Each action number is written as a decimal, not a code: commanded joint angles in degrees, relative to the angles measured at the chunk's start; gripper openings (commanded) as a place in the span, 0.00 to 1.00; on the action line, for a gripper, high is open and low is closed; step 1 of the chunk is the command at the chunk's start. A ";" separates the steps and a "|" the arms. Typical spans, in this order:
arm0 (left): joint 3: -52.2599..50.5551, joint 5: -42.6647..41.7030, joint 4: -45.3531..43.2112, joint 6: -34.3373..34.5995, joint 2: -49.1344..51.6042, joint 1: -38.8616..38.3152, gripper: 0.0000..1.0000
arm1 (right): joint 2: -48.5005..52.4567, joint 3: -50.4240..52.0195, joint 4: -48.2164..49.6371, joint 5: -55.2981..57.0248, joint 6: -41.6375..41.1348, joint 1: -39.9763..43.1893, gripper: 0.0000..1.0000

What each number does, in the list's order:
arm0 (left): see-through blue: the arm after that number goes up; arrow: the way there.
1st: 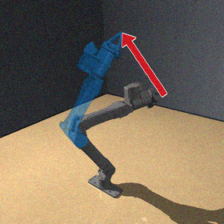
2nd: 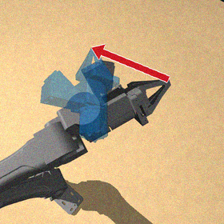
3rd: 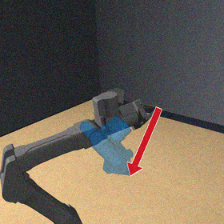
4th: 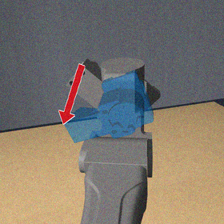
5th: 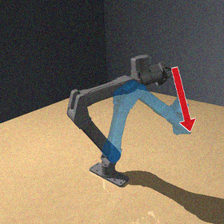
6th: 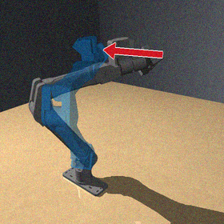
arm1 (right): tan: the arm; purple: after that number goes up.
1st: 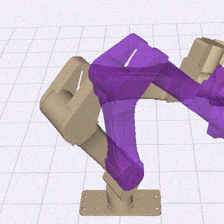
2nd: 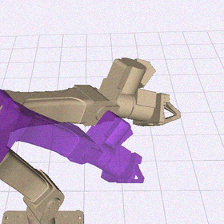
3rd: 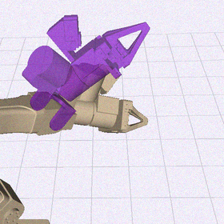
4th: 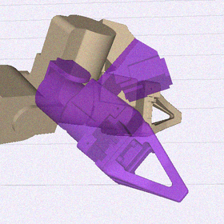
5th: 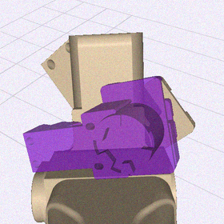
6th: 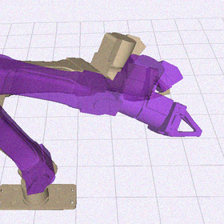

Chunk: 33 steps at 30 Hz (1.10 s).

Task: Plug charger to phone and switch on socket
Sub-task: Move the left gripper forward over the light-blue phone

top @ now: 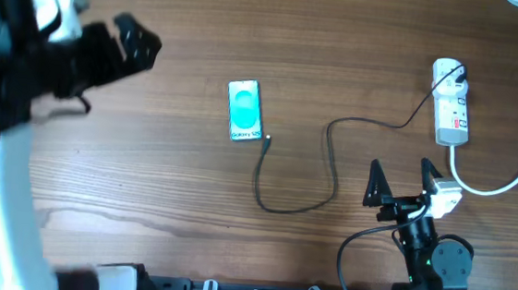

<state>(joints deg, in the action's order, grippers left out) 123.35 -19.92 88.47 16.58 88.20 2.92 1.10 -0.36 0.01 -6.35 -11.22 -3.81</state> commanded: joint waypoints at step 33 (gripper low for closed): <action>-9.79 12.15 -10.14 6.43 33.53 -19.39 1.00 | -0.68 0.07 0.28 0.72 0.68 0.28 1.00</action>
<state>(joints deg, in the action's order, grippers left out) 118.32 -9.21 80.60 20.58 120.99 -14.94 1.10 -0.36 0.01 -6.35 -11.20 -3.81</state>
